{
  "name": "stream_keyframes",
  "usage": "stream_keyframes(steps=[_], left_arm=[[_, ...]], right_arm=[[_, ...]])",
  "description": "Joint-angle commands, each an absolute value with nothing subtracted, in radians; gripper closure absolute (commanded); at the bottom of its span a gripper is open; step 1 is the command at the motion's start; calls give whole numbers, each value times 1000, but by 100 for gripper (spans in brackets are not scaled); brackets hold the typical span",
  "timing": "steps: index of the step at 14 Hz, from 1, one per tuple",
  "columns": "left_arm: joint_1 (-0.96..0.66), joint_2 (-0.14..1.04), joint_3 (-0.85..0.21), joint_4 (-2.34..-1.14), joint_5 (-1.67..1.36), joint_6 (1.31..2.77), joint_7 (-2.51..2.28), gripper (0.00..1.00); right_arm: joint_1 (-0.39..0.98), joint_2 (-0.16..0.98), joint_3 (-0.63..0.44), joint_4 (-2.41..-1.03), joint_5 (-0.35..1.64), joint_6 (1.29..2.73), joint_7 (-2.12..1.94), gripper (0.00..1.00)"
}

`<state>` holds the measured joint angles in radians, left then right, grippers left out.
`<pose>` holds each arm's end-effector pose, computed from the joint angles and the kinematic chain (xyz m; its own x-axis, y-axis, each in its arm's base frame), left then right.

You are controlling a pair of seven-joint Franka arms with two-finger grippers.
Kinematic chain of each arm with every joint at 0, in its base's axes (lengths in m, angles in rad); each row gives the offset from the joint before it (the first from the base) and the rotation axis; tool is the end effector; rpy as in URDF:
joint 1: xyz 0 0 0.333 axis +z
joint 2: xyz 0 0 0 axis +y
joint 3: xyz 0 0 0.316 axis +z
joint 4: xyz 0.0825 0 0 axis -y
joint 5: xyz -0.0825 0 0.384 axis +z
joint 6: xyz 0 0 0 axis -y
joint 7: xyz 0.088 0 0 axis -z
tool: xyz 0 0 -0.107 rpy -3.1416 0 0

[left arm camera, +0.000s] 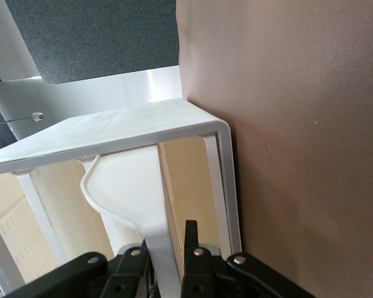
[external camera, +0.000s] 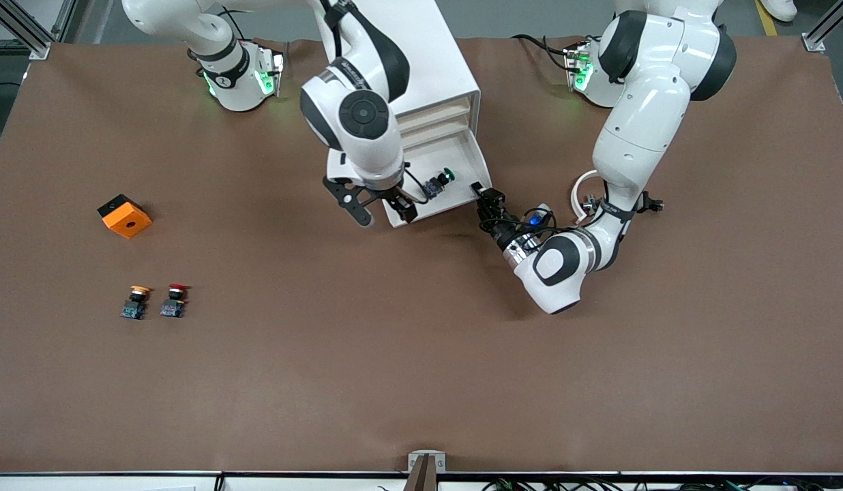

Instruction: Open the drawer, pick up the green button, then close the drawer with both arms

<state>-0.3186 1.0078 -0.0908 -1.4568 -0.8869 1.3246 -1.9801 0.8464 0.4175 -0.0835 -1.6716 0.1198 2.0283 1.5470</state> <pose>0.5111 -0.3203 0.0978 -0.4668 0.8702 -0.1575 0.1959 -0.0719 -0.9780 0.4681 0.4646 0.3586 0.6686 -0.7402 -0.0717 -0.7380 -0.6723 0.0587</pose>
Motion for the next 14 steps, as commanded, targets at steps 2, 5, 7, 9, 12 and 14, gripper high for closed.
stream_keyframes(steps=[2, 5, 7, 9, 12, 14], left_arm=[[-314, 1002, -91, -1460, -900, 1338, -1967, 13], [-314, 997, -91, -1440, -879, 1338, -1947, 0], [-307, 989, -91, -1418, -877, 1333, -1896, 0], [-278, 986, -100, -1373, -877, 1331, -1855, 0], [-265, 963, -100, -1322, -876, 1310, -1714, 0], [-258, 950, -89, -1281, -867, 1301, -1581, 0]], right_arm=[[903, 451, -98, -1649, 133, 2023, 1562, 0], [929, 488, -98, -1641, 133, 2061, 1606, 0], [951, 512, -98, -1641, 135, 2091, 1623, 0], [965, 528, -98, -1641, 133, 2120, 1640, 0], [980, 560, -98, -1640, 135, 2149, 1643, 0], [991, 583, -98, -1638, 135, 2164, 1666, 0]])
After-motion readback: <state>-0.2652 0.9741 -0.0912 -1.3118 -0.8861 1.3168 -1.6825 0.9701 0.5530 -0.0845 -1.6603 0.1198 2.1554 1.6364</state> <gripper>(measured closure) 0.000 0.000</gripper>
